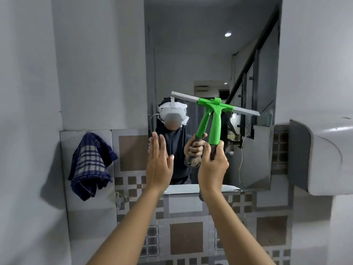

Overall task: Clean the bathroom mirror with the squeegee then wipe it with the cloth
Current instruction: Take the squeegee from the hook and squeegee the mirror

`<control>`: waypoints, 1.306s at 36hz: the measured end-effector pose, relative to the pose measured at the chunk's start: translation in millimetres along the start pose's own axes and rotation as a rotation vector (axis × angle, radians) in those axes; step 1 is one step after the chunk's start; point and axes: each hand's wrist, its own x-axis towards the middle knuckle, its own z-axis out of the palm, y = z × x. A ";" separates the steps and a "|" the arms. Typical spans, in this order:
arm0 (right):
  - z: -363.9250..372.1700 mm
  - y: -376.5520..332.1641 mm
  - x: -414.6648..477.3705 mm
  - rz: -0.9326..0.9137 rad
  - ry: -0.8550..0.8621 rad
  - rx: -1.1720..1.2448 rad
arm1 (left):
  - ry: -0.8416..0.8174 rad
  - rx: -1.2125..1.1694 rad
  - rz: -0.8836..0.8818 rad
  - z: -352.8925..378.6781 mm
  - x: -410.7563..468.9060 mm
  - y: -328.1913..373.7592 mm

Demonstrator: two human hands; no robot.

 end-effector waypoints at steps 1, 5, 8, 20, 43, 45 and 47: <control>-0.2 1.8 -0.9 -0.008 -0.009 -0.015 | 0.002 -0.003 -0.003 3.3 -3.4 -0.5; -3.0 8.1 -1.9 -0.019 -0.045 -0.054 | 0.020 -0.024 -0.043 16.0 -15.8 -2.3; -6.3 7.8 -2.7 -0.030 -0.087 -0.059 | 0.041 -0.035 -0.068 23.1 -25.5 -2.0; -0.4 0.7 -12.6 -0.167 -0.240 -0.266 | 0.062 -0.050 -0.128 31.1 -43.4 -1.6; -93.0 -9.6 117.4 -0.878 -0.552 -0.874 | 0.147 -0.007 -0.268 54.5 -57.5 7.8; -98.5 -10.0 125.0 -0.902 -0.566 -0.891 | 0.145 -0.008 -0.281 55.7 -57.6 4.5; -103.9 -9.2 130.6 -0.915 -0.567 -0.910 | 0.142 -0.007 -0.287 56.3 -57.6 3.9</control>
